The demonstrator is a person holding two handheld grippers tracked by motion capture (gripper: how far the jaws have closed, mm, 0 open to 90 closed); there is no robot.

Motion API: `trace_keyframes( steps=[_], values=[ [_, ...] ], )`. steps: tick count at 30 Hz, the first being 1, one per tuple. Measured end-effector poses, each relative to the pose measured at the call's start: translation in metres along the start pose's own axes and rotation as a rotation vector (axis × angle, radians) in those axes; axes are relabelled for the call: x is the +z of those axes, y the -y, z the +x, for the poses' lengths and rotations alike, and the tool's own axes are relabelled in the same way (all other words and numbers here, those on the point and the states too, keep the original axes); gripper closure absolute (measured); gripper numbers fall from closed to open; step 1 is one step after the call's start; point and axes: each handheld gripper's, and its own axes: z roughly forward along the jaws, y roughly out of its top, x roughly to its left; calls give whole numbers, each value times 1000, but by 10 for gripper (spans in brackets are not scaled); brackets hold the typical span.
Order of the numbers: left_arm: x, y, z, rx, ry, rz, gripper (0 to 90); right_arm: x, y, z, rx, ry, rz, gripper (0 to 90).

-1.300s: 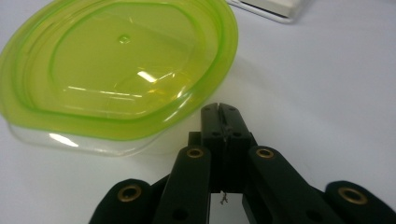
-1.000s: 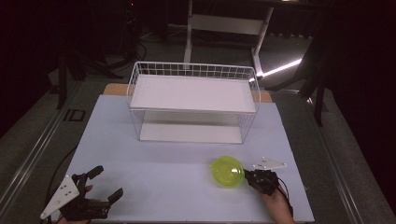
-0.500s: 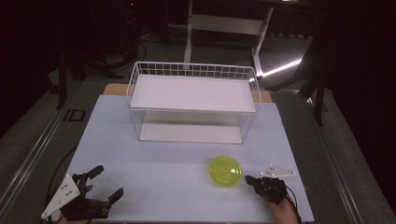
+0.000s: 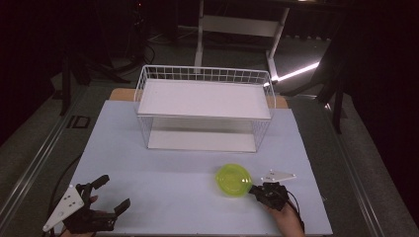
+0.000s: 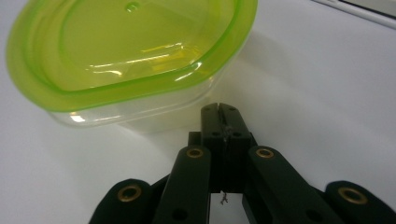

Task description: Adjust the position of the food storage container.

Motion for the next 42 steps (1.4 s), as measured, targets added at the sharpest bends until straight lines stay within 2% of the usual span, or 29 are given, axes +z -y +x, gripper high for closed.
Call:
trace_keyframes(
  steps=[9, 11, 16, 20, 31, 42],
  values=[
    [0, 0, 0, 0, 0, 2, 6, 23, -18, 7, -13, -22, 1, 900],
    [0, 0, 0, -1, -1, 1, 7, 22, -17, 8, -14, -13, 7, 900],
    [1, 0, 1, -5, -1, 3, 7, 7, -10, 12, 12, -27, -9, 899],
    [2, 0, -1, 4, 1, 5, 7, 5, -11, 21, -9, -46, -12, 899],
    [1, 0, 0, 0, 0, 4, 7, 31, -27, 22, -10, -56, 1, 899],
    [1, -1, -3, 7, 6, 4, 7, 61, -46, 45, -38, -111, 10, 900]
  ],
)
